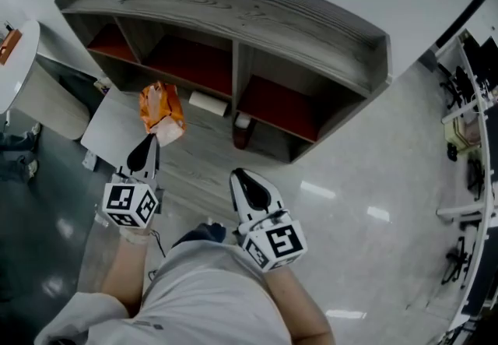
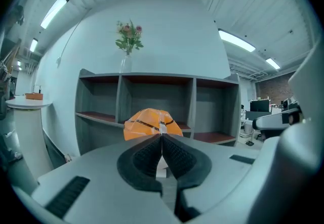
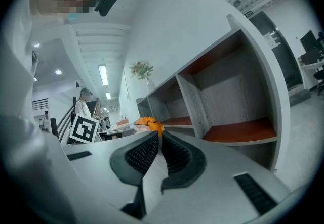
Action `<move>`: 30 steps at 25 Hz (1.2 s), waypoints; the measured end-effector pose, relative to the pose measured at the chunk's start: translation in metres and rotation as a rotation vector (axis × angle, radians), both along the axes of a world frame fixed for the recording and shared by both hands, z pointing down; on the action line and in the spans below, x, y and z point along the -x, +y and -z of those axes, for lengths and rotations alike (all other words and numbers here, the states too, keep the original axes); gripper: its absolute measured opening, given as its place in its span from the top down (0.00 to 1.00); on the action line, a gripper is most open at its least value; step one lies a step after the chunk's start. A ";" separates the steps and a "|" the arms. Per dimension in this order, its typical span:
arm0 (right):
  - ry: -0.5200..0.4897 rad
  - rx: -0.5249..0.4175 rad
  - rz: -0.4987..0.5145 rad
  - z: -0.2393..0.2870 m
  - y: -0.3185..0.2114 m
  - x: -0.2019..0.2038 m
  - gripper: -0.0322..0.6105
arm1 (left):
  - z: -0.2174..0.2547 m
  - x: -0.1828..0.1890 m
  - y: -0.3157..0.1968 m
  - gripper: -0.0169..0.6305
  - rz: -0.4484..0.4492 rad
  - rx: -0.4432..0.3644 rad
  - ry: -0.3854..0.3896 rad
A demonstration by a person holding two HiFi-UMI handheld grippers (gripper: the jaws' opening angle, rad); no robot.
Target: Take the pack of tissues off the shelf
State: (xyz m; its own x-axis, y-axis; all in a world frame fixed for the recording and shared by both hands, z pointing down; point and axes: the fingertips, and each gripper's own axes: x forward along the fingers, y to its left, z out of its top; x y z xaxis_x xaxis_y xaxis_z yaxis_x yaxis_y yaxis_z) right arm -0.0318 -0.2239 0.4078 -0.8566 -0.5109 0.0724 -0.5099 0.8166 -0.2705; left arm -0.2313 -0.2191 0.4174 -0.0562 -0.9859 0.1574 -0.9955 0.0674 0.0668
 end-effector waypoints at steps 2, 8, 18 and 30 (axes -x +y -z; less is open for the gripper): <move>0.003 0.003 0.017 -0.003 0.008 0.001 0.90 | -0.006 -0.003 0.015 0.95 0.010 0.017 0.003; -0.001 0.008 0.026 -0.008 0.023 -0.005 0.90 | -0.018 -0.022 0.044 0.95 0.008 0.050 0.019; -0.020 0.011 -0.105 -0.010 0.025 -0.057 0.90 | -0.020 -0.103 0.038 0.95 -0.177 0.072 0.031; -0.029 0.017 -0.297 -0.010 0.026 -0.128 0.90 | -0.007 -0.183 0.008 0.95 -0.391 0.054 0.039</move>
State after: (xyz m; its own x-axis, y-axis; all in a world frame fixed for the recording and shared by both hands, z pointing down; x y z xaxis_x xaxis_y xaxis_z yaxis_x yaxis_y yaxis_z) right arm 0.0966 -0.1982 0.4179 -0.6717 -0.7383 0.0611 -0.7177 0.6280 -0.3009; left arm -0.0481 -0.2108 0.4247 0.3289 -0.9219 0.2046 -0.9435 -0.3119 0.1117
